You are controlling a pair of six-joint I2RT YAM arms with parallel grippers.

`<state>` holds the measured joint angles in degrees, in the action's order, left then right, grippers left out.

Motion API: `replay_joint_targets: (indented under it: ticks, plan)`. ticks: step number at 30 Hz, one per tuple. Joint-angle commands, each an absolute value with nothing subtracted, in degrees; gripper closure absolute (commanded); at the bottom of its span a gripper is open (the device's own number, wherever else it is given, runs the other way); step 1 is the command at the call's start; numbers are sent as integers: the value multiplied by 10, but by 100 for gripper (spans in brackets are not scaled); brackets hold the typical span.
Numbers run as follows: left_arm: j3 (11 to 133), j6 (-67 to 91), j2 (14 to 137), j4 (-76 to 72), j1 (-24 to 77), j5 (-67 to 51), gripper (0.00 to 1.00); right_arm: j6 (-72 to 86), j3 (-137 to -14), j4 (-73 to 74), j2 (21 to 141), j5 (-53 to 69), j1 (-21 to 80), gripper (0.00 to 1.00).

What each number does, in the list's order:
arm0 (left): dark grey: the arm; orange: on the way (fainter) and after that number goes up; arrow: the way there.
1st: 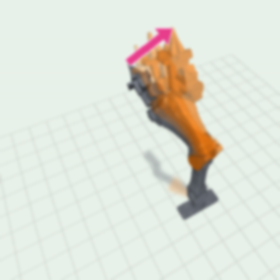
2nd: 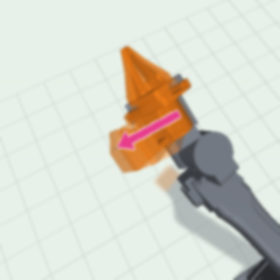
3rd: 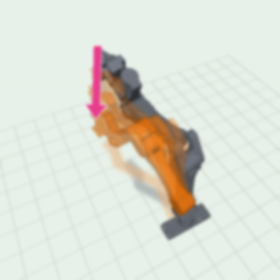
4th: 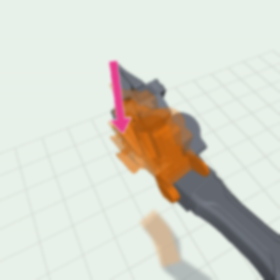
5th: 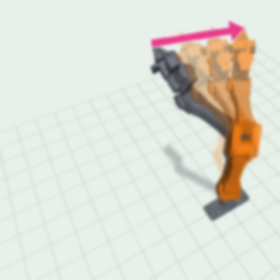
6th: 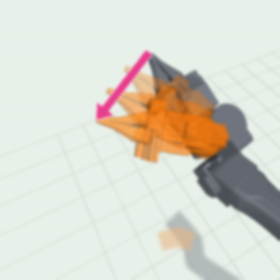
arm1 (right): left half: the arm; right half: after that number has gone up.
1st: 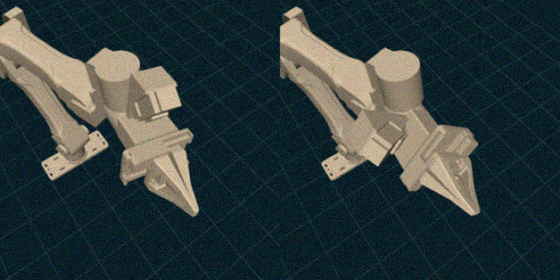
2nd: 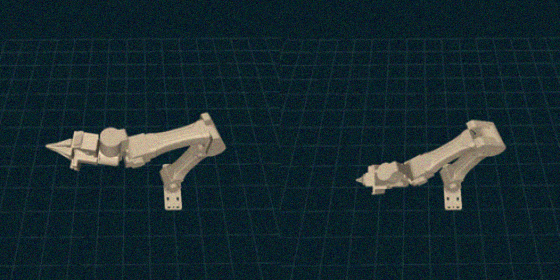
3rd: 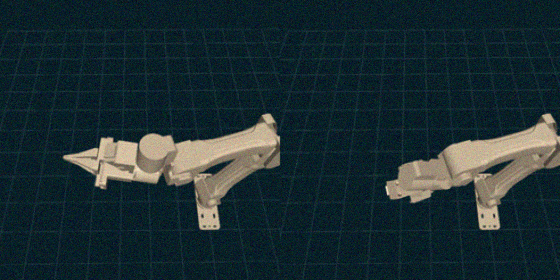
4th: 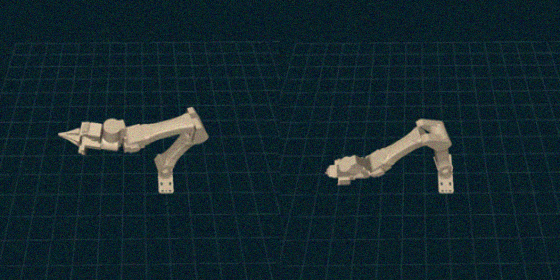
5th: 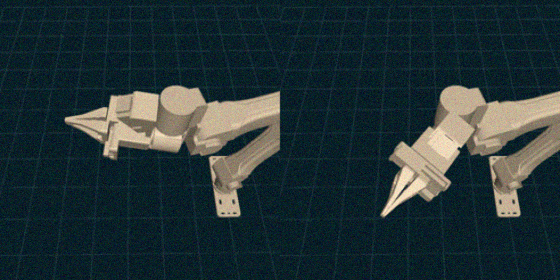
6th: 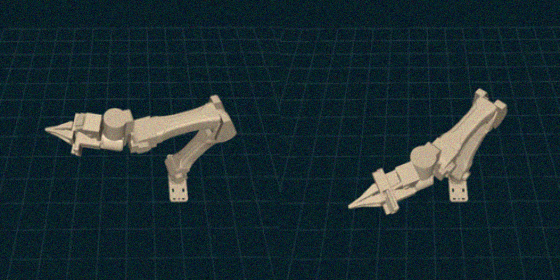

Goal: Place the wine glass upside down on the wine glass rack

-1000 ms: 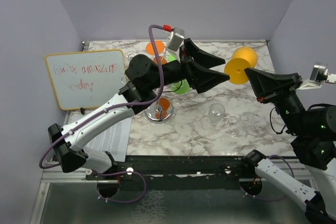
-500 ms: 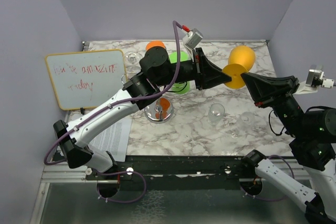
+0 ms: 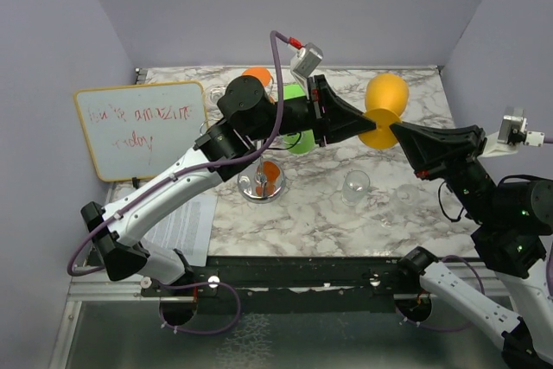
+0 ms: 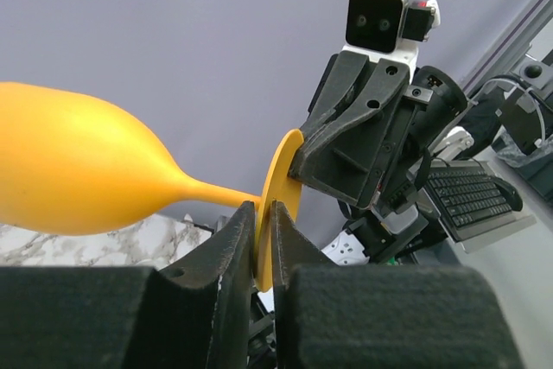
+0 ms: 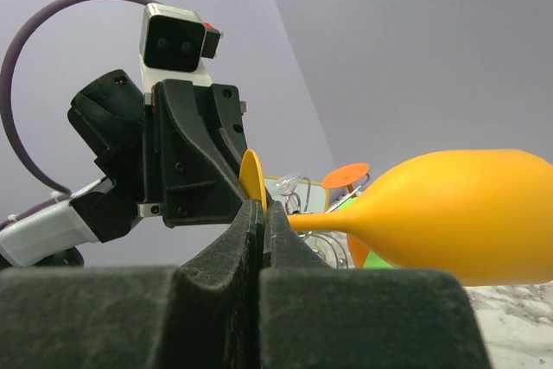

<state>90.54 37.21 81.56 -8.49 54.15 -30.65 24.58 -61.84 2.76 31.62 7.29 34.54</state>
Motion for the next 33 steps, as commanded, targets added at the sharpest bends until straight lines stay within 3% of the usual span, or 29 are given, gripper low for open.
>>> replay_joint_targets:
  ticks: [1,2,6,10,14,26,33]
  plan:
    - [898,387,798,-116,537,-323,93,250,-609,10,315,96,348,99]
    - [897,388,799,-119,537,-326,100,250,-609,9,314,96,348,99]
    - [894,378,797,-124,536,-331,100,255,-611,11,315,98,348,96]
    - [896,352,790,-120,533,-332,100,254,-615,18,315,92,348,52]
    - [911,341,780,-126,508,-354,100,254,-611,16,309,84,348,35]
    - [963,369,751,-111,296,-377,100,261,-601,13,283,74,348,31]
    - [975,265,705,48,218,-198,100,264,-592,22,274,53,349,31]
